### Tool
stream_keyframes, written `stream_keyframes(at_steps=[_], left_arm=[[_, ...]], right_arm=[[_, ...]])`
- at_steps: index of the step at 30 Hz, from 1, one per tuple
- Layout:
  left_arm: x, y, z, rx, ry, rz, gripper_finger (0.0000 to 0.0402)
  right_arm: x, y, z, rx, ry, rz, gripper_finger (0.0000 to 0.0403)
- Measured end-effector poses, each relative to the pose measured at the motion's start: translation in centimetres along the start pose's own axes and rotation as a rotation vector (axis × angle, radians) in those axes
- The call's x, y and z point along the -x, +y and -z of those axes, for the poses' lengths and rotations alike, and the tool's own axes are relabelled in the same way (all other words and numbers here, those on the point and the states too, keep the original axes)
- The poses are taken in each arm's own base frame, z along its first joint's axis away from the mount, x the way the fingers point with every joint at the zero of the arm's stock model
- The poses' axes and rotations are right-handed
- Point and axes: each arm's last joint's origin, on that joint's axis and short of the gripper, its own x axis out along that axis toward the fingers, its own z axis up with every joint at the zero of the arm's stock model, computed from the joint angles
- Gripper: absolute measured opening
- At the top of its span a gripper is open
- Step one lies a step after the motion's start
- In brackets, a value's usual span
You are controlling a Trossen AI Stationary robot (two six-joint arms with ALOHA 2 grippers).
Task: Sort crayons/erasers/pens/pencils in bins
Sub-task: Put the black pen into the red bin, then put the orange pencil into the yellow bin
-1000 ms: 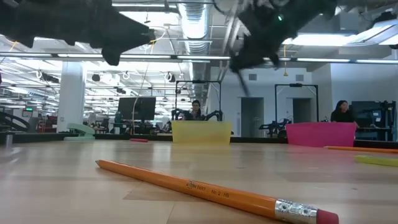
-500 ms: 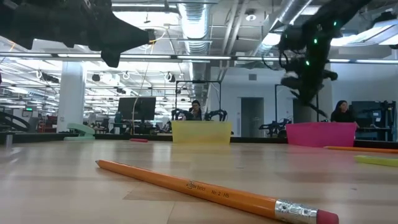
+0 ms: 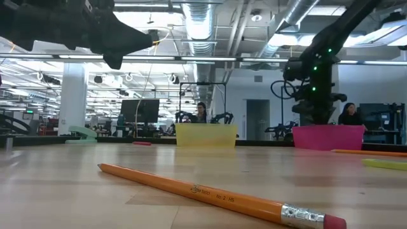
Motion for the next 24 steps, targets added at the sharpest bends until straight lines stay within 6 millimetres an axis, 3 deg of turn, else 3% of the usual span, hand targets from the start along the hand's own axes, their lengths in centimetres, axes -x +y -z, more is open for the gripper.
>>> stream_keyframes(at_steps=[6,14,24], left_arm=[[0.0,0.0,0.0,-0.001,0.004,0.0,0.0041],[0.0,0.0,0.1,-0.002,0.008,-0.001,0.0041],[0.0,0.0,0.1,-0.001,0.01,-0.004,0.0041]], right_arm=[[-1.8,0.6,0.0,0.013,0.07,-0.008,0.0039],[-1.7,1.0,-0.2,0.015,0.055,0.0,0.0058],[0.3,0.0,-0.2,-0.007,-0.007,0.056,0.0177]])
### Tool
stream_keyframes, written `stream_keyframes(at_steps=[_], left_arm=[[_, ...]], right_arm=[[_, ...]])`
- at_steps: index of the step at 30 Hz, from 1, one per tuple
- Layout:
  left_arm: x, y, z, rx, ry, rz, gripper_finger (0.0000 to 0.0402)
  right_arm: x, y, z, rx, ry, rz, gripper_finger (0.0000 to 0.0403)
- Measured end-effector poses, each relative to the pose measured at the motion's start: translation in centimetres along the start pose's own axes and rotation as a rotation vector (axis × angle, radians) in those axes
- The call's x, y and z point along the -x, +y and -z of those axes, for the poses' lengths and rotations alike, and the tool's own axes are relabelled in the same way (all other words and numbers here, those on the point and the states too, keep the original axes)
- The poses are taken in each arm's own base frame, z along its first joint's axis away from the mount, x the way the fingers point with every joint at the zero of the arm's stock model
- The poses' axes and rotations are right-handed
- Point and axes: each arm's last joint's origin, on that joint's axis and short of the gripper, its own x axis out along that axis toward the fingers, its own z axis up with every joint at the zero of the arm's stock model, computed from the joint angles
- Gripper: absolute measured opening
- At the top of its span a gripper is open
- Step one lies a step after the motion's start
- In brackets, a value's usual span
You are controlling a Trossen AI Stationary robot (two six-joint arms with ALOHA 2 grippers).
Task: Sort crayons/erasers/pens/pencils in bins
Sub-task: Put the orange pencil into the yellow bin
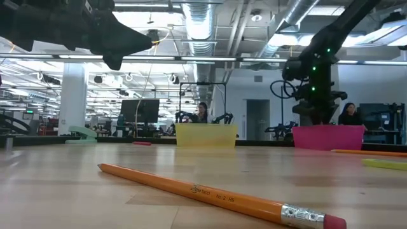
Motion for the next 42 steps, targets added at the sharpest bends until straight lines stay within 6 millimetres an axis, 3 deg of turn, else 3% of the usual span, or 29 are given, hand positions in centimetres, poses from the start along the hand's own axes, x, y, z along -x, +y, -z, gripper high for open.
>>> stream_keyframes(at_steps=[4,7,11,16,22,28,34,42], left_arm=[[0.0,0.0,0.1,-0.003,0.008,0.007,0.0041],[0.0,-0.1,0.2,-0.011,0.022,0.038,0.0041],[0.0,-0.3,0.5,-0.026,0.059,0.104,0.0041],[-0.5,-0.8,1.3,-0.073,0.114,0.191,0.0039],[-3.1,-3.1,1.4,-0.164,0.214,0.309,0.0006],[-6.1,-6.7,1.9,-0.265,0.473,0.477,0.0007],[-8.0,-9.7,2.6,-0.306,0.689,0.532,0.0026],[-9.8,-11.0,4.2,-0.25,0.796,0.577,0.0106]], right_arm=[[1.8,-0.4,0.5,0.007,-0.027,-0.01,0.021],[3.8,-0.3,1.4,0.04,-0.044,-0.028,0.0199],[7.1,0.6,3.3,0.088,-0.116,-0.106,0.0133],[9.9,3.0,7.0,0.096,-0.348,-0.31,0.002],[11.5,6.6,11.9,0.057,-0.598,-0.639,0.0015],[13.0,9.3,15.5,0.105,-0.755,-0.718,0.0007],[13.7,10.7,17.2,0.143,-0.797,-0.732,0.0003],[13.2,12.0,17.7,0.178,-0.794,-0.706,0.0003]])
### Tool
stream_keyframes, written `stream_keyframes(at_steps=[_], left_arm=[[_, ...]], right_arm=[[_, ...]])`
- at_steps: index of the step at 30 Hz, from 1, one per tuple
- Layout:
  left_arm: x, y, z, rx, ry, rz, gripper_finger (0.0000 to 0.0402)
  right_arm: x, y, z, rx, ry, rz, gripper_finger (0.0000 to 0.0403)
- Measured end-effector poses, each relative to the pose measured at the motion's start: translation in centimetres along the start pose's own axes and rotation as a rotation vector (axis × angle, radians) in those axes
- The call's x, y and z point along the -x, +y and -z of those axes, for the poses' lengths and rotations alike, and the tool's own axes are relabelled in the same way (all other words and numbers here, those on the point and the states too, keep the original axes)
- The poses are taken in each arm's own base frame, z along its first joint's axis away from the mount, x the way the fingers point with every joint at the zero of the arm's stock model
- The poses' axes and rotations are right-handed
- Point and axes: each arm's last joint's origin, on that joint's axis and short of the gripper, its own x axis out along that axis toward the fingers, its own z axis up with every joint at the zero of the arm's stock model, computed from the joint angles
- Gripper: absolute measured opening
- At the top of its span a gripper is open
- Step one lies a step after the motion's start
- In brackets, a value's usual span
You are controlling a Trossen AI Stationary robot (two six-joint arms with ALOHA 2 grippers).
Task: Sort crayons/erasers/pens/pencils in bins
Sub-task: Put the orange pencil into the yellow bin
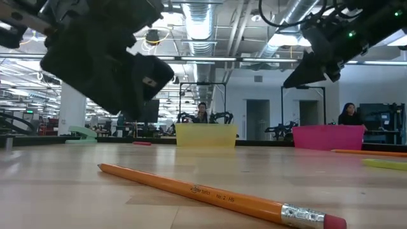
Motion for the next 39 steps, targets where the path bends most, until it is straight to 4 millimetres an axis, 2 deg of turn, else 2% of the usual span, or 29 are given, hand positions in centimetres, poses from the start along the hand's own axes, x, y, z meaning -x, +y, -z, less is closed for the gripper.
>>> stream_keyframes(at_steps=[5,10,16,23,31,39], left_arm=[[-1.5,0.0,0.6,-0.007,0.046,0.008,0.0141],[-2.3,-0.3,1.1,-0.051,0.076,-0.024,0.0148],[-2.4,-0.8,1.5,-0.103,0.118,-0.095,0.0128],[-2.9,-1.4,1.9,-0.15,0.143,-0.085,0.011],[-3.8,-1.6,1.2,-0.161,0.148,-0.081,0.0107],[-5.4,-1.5,0.8,-0.166,0.225,-0.064,0.0086]], right_arm=[[-0.5,0.2,0.4,0.017,0.015,0.009,0.0005],[-0.9,0.6,0.4,0.039,0.003,0.002,0.0003],[-1.1,0.9,0.3,0.041,-0.016,-0.007,0.0005],[-1.1,0.9,0.2,0.052,-0.021,-0.01,0.0003],[-1.0,1.0,0.1,0.049,-0.034,-0.016,0.0003],[-1.0,1.0,0.1,0.05,-0.033,-0.017,0.0006]])
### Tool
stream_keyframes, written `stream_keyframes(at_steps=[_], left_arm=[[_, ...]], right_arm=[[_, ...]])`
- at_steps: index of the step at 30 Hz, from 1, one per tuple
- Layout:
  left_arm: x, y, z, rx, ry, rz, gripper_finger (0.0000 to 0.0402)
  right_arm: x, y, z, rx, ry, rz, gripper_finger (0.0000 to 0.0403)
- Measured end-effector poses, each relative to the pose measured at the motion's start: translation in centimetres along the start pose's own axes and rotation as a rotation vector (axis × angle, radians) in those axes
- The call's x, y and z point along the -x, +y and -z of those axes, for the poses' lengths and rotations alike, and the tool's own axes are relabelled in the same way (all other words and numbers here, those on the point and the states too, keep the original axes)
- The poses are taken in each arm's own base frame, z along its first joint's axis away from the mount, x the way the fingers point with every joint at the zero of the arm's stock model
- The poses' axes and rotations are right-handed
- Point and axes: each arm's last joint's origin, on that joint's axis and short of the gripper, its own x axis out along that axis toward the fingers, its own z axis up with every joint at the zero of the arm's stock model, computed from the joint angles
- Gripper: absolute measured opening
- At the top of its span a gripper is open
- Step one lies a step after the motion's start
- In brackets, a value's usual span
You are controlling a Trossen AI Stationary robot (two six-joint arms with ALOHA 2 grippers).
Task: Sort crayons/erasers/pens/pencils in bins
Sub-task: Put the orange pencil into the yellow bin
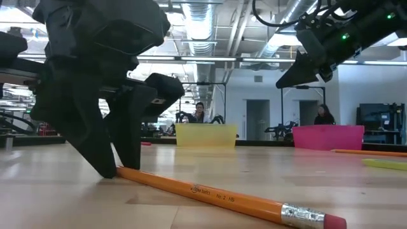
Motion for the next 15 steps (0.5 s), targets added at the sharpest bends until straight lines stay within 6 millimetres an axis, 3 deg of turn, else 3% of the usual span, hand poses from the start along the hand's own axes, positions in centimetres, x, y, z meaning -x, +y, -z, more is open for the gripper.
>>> stream_keyframes(at_steps=[10,15], left_arm=[[0.3,0.4,-0.1,-0.047,0.043,0.029,0.0012],[1.0,0.4,0.0,-0.048,0.073,-0.005,0.0012]], right_arm=[[0.0,0.0,0.0,0.0,0.002,-0.003,0.0006],[0.0,0.1,0.0,0.001,0.002,-0.008,0.0002]])
